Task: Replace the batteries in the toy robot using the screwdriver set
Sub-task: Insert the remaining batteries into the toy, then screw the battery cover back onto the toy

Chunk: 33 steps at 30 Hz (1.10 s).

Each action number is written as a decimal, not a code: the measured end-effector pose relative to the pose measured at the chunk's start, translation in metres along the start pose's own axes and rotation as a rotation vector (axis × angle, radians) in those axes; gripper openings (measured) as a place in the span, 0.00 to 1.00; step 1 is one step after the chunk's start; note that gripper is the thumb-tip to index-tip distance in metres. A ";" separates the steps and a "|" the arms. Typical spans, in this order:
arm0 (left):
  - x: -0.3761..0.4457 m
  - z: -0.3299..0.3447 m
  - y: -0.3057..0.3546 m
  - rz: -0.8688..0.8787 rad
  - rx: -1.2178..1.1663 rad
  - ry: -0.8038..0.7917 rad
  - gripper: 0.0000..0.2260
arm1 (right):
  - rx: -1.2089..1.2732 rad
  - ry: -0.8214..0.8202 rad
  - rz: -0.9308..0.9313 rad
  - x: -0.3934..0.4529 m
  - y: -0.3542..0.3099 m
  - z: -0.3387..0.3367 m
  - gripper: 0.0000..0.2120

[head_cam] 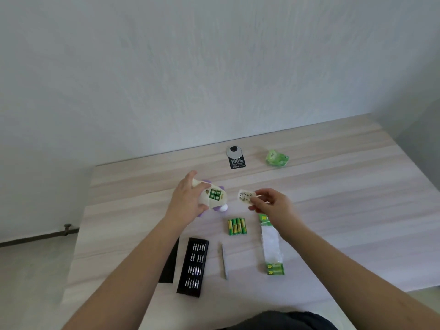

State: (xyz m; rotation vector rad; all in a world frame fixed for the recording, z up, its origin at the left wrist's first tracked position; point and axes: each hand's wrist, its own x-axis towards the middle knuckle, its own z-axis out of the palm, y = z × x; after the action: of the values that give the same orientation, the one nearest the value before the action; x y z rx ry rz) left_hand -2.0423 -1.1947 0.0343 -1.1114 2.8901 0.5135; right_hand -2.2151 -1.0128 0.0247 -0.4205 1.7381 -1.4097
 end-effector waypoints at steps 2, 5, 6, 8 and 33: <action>-0.001 0.001 -0.001 0.021 -0.009 -0.001 0.31 | 0.021 0.002 -0.016 -0.004 -0.009 0.010 0.06; -0.001 -0.002 -0.006 0.034 -0.099 0.009 0.33 | -0.007 0.024 -0.050 -0.006 -0.020 0.025 0.07; -0.001 -0.004 -0.009 0.039 -0.143 0.019 0.33 | -0.021 0.034 -0.060 -0.007 -0.025 0.030 0.06; 0.000 -0.008 -0.014 0.086 -0.170 0.043 0.35 | -0.057 0.049 -0.086 -0.007 -0.032 0.037 0.06; 0.000 -0.055 0.002 0.278 -0.490 0.029 0.17 | -0.277 0.005 -0.276 -0.027 -0.074 0.084 0.13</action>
State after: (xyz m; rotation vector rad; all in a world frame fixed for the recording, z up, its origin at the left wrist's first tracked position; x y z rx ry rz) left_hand -2.0374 -1.2096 0.0867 -0.7373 3.0431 1.2778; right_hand -2.1524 -1.0708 0.1017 -0.8350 1.9431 -1.3576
